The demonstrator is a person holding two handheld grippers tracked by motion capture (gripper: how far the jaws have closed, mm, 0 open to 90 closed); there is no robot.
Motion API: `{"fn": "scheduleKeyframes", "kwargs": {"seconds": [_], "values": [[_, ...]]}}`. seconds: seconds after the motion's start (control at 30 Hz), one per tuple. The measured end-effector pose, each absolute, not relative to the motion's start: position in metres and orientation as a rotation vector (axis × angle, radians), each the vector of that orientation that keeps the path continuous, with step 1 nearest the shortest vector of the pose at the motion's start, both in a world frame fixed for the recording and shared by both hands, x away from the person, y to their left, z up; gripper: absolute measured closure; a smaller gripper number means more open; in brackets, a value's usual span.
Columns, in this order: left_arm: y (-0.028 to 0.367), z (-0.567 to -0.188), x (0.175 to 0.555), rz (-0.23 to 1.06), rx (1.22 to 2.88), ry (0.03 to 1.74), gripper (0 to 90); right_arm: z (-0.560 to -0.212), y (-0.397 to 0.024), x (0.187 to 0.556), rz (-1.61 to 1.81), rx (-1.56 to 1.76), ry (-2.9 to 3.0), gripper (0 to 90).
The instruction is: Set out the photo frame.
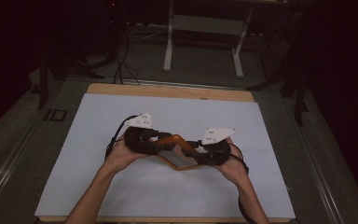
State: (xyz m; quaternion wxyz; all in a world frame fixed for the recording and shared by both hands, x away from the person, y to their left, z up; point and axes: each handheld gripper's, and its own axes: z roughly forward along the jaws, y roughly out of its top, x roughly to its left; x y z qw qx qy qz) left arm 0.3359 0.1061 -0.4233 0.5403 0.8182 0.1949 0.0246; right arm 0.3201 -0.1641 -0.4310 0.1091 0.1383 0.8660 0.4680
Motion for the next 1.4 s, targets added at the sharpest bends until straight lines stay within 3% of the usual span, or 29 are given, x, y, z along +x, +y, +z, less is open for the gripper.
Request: {"fn": "scheduleKeyframes", "kwargs": {"seconds": [0.13, 0.47, 0.7, 1.4], "values": [[0.109, -0.425, 0.336, 0.084, 1.949, 0.502, 43.7, -0.431, -0.166, 0.32, 1.362, 0.409, 2.543, 67.3], [0.123, -0.429, 0.333, 0.104, 1.88, 0.559, 40.2, -0.433, -0.176, 0.319, 1.354, 0.428, 2.545, 68.1], [0.13, -0.432, 0.327, 0.178, 1.862, 0.62, 31.5, -0.435, -0.183, 0.318, 1.346, 0.435, 2.545, 68.1], [0.107, -0.466, 0.326, 0.155, 1.911, 0.658, 29.1, -0.444, -0.203, 0.315, 1.354, 0.511, 2.506, 67.8]]}}
